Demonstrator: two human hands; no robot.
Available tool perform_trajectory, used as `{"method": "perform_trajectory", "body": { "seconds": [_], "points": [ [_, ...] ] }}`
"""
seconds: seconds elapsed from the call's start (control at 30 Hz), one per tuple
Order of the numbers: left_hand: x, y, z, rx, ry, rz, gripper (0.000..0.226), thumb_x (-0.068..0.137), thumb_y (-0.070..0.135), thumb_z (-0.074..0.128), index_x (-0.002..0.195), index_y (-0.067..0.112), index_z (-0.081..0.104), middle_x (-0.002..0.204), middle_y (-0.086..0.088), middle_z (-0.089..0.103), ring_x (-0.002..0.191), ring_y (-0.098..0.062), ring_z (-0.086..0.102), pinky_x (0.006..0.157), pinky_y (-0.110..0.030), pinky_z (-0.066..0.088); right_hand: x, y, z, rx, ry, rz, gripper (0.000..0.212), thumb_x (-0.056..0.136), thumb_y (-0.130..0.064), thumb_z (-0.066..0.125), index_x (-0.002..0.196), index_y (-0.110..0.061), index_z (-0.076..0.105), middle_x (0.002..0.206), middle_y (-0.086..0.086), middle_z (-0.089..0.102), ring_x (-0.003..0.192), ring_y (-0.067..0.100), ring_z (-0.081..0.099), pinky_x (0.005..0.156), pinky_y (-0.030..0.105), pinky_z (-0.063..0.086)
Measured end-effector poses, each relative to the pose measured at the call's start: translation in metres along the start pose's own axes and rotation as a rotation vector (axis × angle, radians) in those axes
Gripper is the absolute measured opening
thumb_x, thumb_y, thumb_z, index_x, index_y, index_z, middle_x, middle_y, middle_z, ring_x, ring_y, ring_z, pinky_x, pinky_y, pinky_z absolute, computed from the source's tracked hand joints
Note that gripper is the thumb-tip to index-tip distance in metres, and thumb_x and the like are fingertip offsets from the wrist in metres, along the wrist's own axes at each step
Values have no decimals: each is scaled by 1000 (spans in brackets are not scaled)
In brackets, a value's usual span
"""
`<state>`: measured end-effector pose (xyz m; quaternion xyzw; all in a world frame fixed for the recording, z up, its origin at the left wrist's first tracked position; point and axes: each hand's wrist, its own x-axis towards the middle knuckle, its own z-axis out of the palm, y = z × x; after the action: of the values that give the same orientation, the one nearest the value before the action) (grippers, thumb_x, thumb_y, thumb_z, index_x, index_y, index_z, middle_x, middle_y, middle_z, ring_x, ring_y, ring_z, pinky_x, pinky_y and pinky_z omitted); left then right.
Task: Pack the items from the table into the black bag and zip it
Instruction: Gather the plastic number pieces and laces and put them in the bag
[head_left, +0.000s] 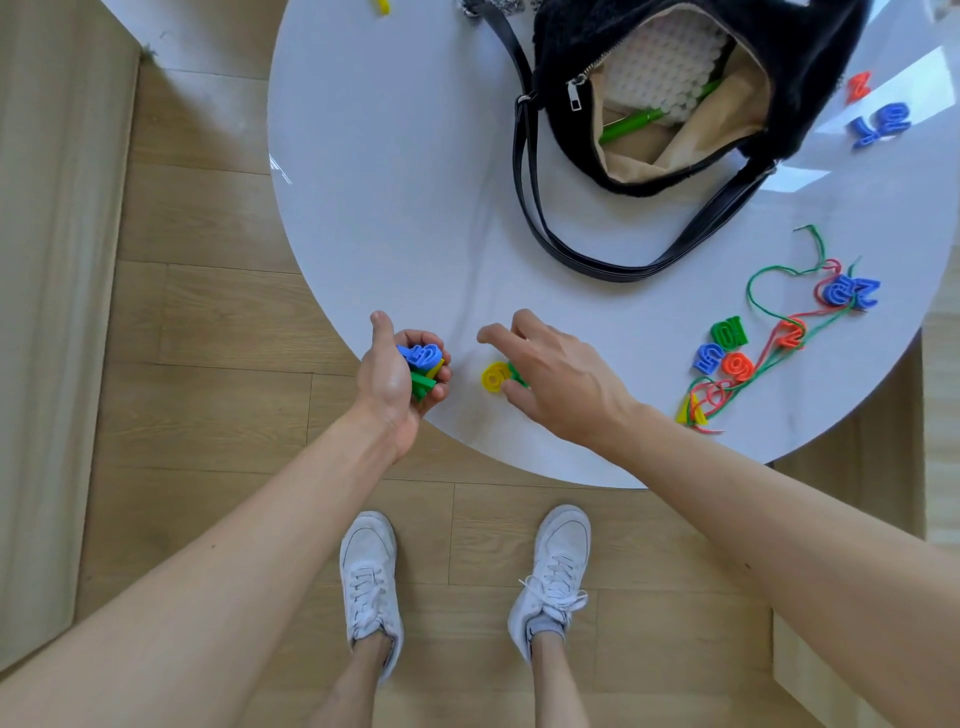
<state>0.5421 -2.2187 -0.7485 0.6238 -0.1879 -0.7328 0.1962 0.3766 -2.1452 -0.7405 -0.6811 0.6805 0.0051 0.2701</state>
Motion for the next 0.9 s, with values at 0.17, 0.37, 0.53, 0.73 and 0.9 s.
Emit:
{"method": "perform_trajectory", "body": {
  "seconds": [0.17,0.37,0.53,0.73,0.9],
  "points": [
    [-3,-2,0,11,9,2,67,102,58,20,73,12,59,62,-6,61,50,-17,52,42,-22,41,1,-6,8,-81,-18,-54,28,99,-24,54,126,-18,52,115,5,45,96,25,52,63,39,51],
    [-13,-2,14,5,-49,-50,66,103,56,24,72,12,61,66,-6,60,55,-17,54,43,-22,43,-4,-7,-19,395,335,107,26,93,-26,66,119,-19,62,104,0,51,84,20,55,72,36,49],
    [-25,-7,38,-119,-330,-179,65,104,51,30,78,17,79,84,-4,70,74,-15,68,62,-26,55,-24,-33,-42,476,339,3,27,90,-28,68,116,-23,66,102,-6,49,81,12,52,68,28,47],
    [-36,-12,54,-169,-421,-239,50,100,51,41,91,12,72,94,-4,66,75,-17,63,62,-23,51,-51,-21,-40,378,347,-9,46,85,-39,72,128,-23,64,121,-2,50,97,17,53,81,36,50],
    [-29,-11,51,-191,-409,-177,53,100,41,43,66,9,67,80,-8,60,64,-17,55,41,-18,33,-88,30,-28,502,554,372,46,85,-45,71,126,-26,61,117,-6,50,88,2,54,76,25,47]
  ]
}}
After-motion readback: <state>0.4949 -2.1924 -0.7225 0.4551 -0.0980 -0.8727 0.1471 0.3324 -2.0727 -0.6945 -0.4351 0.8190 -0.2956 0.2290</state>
